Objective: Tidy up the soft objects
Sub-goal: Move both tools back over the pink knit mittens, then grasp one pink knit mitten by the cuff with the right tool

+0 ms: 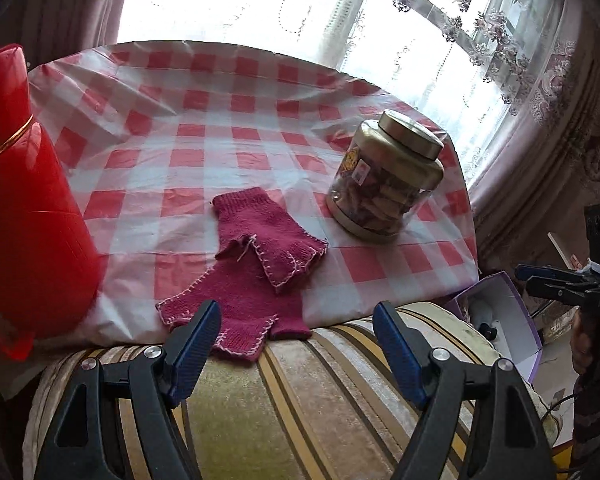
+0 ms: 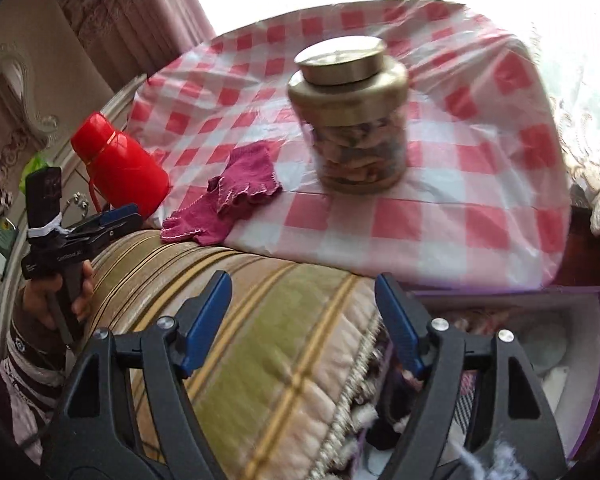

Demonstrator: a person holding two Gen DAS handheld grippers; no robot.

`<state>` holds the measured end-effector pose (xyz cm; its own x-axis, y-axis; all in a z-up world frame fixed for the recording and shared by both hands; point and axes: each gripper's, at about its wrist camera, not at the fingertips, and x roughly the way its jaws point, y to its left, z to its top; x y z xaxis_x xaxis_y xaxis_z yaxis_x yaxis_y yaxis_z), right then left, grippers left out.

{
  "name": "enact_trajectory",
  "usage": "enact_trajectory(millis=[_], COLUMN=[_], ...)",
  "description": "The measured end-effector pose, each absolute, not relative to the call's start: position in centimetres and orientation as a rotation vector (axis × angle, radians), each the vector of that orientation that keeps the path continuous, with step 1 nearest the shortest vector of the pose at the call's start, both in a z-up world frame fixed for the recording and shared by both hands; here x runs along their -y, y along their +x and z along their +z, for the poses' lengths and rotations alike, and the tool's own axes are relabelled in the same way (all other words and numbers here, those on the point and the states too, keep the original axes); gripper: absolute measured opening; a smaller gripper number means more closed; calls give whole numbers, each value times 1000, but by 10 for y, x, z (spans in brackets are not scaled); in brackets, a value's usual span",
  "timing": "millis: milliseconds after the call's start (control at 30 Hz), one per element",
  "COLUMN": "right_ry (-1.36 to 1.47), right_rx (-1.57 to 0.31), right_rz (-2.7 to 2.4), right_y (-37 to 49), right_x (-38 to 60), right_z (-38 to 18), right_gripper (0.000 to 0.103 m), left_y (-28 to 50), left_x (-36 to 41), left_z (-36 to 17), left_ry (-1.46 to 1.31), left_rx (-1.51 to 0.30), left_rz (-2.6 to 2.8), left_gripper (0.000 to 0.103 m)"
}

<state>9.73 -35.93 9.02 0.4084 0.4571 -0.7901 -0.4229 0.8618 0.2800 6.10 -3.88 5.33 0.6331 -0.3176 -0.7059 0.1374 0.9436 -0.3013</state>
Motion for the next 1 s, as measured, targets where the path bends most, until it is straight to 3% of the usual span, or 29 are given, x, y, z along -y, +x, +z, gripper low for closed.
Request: enact_trajectory(millis=[500,1000], right_ry=[-185,-281], right_rx=[-1082,-1111], right_rz=[598,547], right_y=[199,249], right_x=[174,97], right_z=[52,7], right_gripper=[77,77], left_y=[79,91], left_x=[-3,-30], left_z=[42,28], left_ry=[-294,-378], left_rx=[-852,-857], left_rz=[-184,-183], left_gripper=[79,79])
